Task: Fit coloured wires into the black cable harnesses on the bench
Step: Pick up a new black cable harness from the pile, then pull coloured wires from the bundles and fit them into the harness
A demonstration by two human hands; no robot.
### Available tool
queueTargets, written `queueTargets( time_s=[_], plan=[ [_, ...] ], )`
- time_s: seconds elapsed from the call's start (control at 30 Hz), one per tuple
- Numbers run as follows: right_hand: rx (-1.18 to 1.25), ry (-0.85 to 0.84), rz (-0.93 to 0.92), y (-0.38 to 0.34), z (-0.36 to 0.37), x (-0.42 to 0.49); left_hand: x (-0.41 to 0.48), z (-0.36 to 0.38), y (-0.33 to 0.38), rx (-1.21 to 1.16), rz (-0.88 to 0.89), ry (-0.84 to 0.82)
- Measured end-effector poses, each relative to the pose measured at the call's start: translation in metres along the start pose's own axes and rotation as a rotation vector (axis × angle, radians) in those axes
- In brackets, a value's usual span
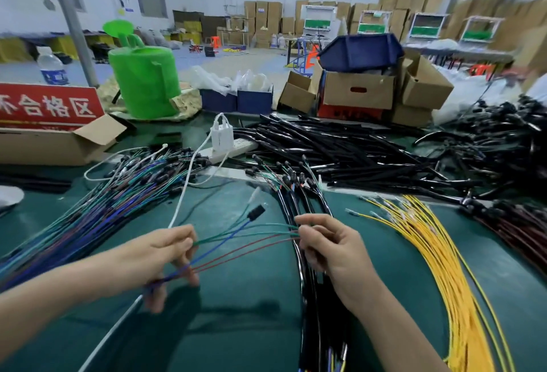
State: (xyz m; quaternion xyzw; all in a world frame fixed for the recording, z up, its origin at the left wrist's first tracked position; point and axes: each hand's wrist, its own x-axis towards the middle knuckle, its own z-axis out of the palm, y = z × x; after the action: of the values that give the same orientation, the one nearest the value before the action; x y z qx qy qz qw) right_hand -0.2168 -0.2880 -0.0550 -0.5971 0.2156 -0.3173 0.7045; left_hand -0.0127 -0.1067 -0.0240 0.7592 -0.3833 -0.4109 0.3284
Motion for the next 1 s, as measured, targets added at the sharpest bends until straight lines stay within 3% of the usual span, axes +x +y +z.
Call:
queueTargets(
  time_s=[0.13, 0.3, 0.37, 0.53, 0.63, 0.7, 0.73, 0.83, 0.87, 1.0],
  plan=[
    [0.362, 0.202, 0.114, -0.009, -0.015, 0.005, -0.010, -0.001, -0.001, 0.065, 0.160, 0.015],
    [0.520, 0.606, 0.196, -0.017, -0.049, 0.011, -0.033, -0.035, 0.013, 0.143, 0.238, -0.048],
    [0.625, 0.679, 0.212, -0.019, -0.060, 0.012, -0.038, -0.041, 0.015, 0.154, 0.258, -0.040],
    [0.774, 0.630, 0.226, -0.051, -0.082, 0.030, -0.036, -0.021, 0.018, 0.079, 0.315, -0.057],
    [0.734, 0.410, 0.039, -0.090, -0.099, 0.057, -0.015, 0.007, 0.025, 0.114, 0.371, 0.067],
    [0.494, 0.327, -0.010, -0.101, -0.110, 0.068, 0.004, 0.039, 0.039, -0.104, 0.337, 0.054],
    [0.225, 0.343, 0.010, -0.097, -0.114, 0.068, 0.017, 0.056, 0.047, -0.230, 0.306, 0.027],
    [-0.905, 0.366, 0.076, -0.057, -0.118, 0.056, 0.054, 0.103, 0.067, -0.451, 0.259, 0.000],
    [-1.146, 0.378, 0.080, -0.045, -0.122, 0.051, 0.063, 0.116, 0.070, -0.514, 0.254, -0.010],
    [-1.395, 0.450, 0.090, -0.021, -0.139, 0.031, 0.085, 0.139, 0.061, -0.729, 0.254, -0.099]
  ],
)
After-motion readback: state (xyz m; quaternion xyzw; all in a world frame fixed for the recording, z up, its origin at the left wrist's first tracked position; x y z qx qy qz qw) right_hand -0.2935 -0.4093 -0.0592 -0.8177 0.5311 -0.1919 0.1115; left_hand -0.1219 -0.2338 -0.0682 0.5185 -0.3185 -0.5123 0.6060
